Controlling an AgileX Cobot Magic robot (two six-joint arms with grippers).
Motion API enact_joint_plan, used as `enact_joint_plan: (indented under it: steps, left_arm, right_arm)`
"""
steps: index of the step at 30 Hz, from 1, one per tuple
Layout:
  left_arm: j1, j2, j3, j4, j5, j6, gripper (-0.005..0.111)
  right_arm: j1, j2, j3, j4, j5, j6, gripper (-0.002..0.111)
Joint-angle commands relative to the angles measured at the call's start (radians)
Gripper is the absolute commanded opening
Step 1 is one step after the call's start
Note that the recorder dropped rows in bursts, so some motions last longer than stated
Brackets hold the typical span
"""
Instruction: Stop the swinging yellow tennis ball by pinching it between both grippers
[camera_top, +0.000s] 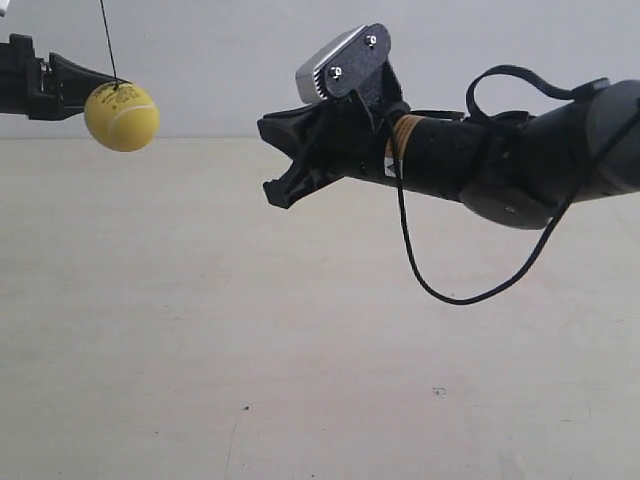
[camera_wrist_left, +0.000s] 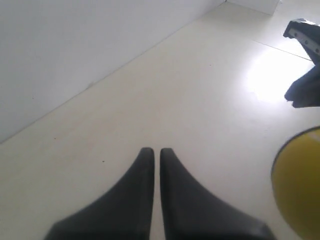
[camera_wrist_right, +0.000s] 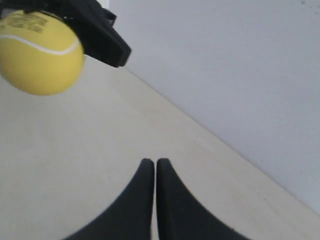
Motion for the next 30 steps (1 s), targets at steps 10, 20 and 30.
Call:
enact_joint_plan:
  steps: [10, 20, 30]
  left_arm:
    - [-0.001, -0.061, 0.107, -0.009, -0.004, 0.07, 0.005]
    - [-0.029, -0.071, 0.112, -0.009, -0.004, 0.153, 0.005]
    - [-0.097, -0.071, 0.112, -0.009, -0.004, 0.174, 0.005]
  right_arm:
    - [-0.049, 0.047, -0.119, -0.242, -0.037, 0.145, 0.0]
    - [-0.085, 0.064, -0.138, -0.3, -0.144, 0.194, 0.0]
    - [-0.085, 0.064, -0.147, -0.369, -0.246, 0.281, 0.0]
